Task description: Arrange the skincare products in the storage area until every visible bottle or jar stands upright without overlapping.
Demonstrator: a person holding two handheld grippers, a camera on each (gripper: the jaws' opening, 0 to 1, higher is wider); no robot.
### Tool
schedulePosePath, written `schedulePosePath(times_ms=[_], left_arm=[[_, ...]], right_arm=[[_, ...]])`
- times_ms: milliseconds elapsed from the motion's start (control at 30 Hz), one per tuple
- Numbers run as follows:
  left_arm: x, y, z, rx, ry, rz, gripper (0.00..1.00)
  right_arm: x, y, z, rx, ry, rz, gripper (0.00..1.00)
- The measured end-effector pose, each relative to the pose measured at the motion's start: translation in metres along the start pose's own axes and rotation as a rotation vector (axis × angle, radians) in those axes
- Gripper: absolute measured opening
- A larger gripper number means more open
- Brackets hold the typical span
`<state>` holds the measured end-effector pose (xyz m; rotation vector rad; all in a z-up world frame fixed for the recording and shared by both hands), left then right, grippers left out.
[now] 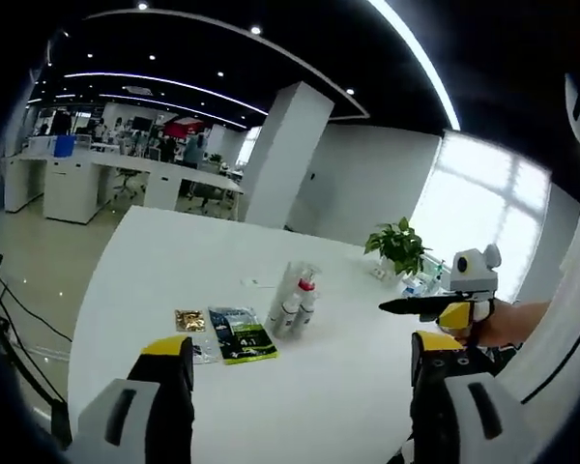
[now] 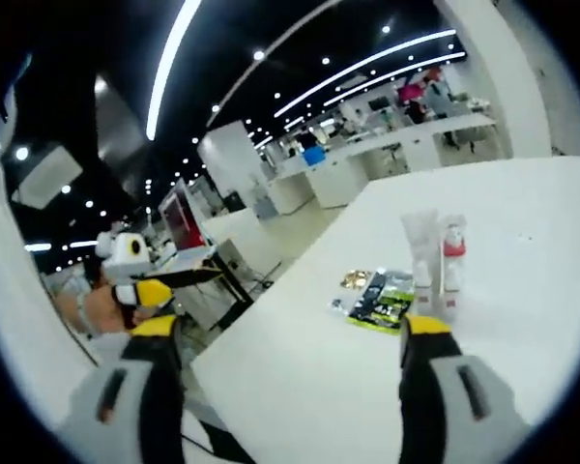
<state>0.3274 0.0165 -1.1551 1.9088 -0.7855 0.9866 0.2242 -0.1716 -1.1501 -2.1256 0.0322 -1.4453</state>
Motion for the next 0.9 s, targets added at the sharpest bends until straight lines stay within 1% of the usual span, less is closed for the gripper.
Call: schedulePosePath(times_ms=[100,200,300,400,467,633,733,800,900], left_arm=[[-0.001,0.000,0.000,-0.001,-0.005,0.002,0.96],[-0.001,0.002,0.000,-0.004,-0.003,0.010,0.97],[-0.001,0.004,-0.001,-0.005,0.003,0.020,1.00],[-0.003,0.003,-0.001,0.007,0.007,0.032,1.00],[-0.006,0.001,-0.002,0.018,-0.003,0.027,1.00],[-0.010,0.002,-0.005,0.024,-0.007,0.046,1.00],[-0.014,-0.002,-0.004,0.031,-0.017,0.029,1.00],[-0.014,-0.002,-0.003,0.028,-0.019,0.013,1.00],[-0.011,0.002,-0.003,0.027,-0.010,0.023,0.99]], right_arm=[[0.000,0.003,-0.004,-0.017,0.000,0.003,0.92],[0.001,0.001,-0.007,-0.019,0.005,0.007,0.92],[-0.002,0.000,-0.007,-0.019,-0.006,0.002,0.92],[-0.004,-0.001,-0.006,-0.015,-0.016,-0.007,0.92],[-0.004,-0.002,-0.006,-0.016,-0.026,-0.006,0.92],[-0.006,-0.005,-0.008,-0.014,-0.033,-0.013,0.93],[-0.009,-0.004,-0.008,-0.020,-0.042,-0.006,0.93],[-0.008,-0.005,-0.009,-0.021,-0.040,-0.001,0.93],[-0.009,-0.005,-0.010,-0.021,-0.038,-0.002,0.93]])
Point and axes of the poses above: the point that each gripper's makers call its tool centre point, and the gripper's own axes: z roughly forward along the fingers, y roughly to its right, x roughly out of its top, the point moved 4 cm from there along -z, roughly backward along the fingers, and after that the axes turned 6 degrees about x, right-handed, at the moved point
